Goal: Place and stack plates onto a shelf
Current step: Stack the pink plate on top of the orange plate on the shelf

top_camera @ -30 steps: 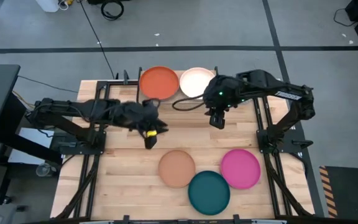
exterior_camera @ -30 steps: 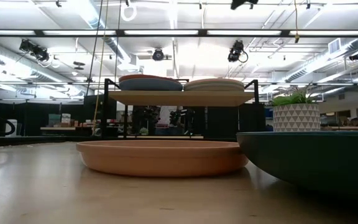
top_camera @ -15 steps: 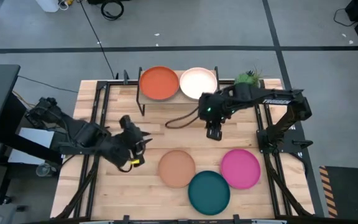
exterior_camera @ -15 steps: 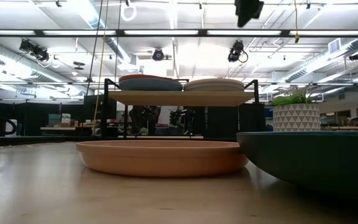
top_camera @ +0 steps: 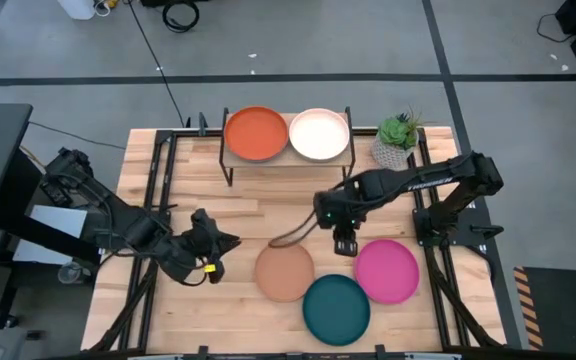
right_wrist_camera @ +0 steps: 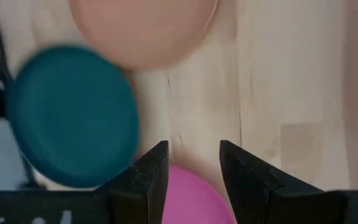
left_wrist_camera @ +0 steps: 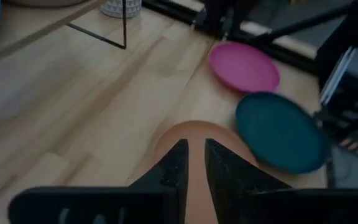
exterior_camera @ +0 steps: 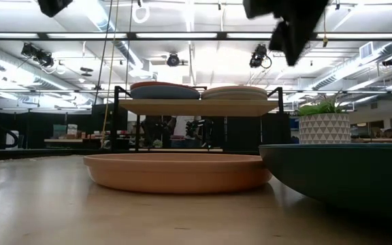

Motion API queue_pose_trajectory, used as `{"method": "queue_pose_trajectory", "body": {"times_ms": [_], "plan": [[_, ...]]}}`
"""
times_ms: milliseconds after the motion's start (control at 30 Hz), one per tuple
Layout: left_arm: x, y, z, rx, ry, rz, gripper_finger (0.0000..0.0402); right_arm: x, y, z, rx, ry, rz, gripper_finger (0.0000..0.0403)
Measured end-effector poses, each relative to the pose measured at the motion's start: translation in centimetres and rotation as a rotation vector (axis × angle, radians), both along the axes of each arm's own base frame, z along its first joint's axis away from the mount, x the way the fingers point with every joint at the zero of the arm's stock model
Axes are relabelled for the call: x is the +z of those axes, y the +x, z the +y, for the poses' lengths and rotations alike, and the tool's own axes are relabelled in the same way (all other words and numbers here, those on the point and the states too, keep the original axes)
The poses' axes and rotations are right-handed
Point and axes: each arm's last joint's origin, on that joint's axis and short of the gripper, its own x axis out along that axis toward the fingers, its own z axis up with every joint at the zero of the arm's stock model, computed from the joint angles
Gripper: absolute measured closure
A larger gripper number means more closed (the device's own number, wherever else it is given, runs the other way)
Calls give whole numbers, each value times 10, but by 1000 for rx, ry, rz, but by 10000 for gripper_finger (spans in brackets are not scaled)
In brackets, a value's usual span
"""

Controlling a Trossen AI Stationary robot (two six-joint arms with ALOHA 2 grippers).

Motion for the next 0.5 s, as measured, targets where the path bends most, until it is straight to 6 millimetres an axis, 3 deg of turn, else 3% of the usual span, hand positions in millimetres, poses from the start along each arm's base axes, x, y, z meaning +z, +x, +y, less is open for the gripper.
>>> {"method": "queue_pose_trajectory", "body": {"times_ms": [300, 500], "plan": [[-7, -19, 21, -13, -58, -147, 373, -59, -24, 5, 257, 55, 174, 253], [-4, -22, 41, 46, -62, -186, 377, -75, -33, 1, 284, -14, 230, 251]]}}
